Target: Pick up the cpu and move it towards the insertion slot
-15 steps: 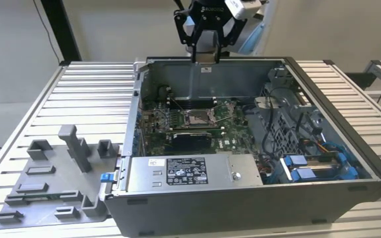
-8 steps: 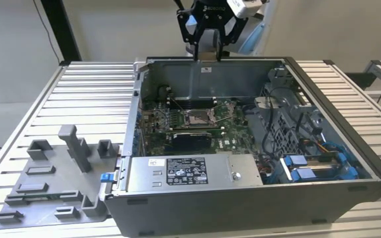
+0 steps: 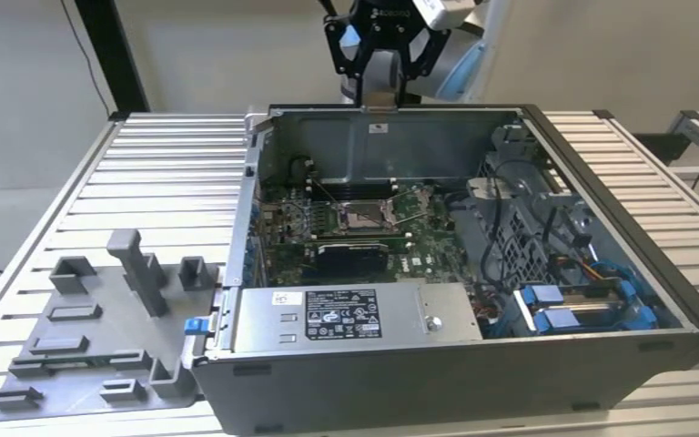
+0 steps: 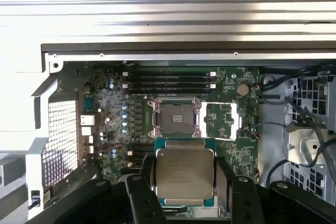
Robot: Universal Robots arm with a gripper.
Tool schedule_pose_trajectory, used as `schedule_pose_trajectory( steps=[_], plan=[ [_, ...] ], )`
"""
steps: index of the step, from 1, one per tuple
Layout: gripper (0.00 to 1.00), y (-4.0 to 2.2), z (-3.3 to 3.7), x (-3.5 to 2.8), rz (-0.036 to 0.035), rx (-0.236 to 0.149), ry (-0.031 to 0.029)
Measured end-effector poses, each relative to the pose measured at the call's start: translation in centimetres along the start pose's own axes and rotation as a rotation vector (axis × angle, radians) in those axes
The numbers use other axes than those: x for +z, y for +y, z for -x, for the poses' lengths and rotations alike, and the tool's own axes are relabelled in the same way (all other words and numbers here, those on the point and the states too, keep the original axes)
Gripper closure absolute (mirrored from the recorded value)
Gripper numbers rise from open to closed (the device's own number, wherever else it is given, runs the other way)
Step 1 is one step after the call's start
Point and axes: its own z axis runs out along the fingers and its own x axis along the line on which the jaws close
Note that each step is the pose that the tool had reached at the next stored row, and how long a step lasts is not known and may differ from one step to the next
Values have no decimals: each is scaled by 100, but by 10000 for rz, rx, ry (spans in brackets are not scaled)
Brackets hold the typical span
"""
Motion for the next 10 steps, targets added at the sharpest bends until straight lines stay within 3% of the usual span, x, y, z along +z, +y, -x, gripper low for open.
schedule_pose_trajectory(
  steps=[4, 10],
  plan=[
    [100, 56, -1, 8, -5, 20, 0],
    [100, 61, -1, 9, -6, 21, -1]
  ],
)
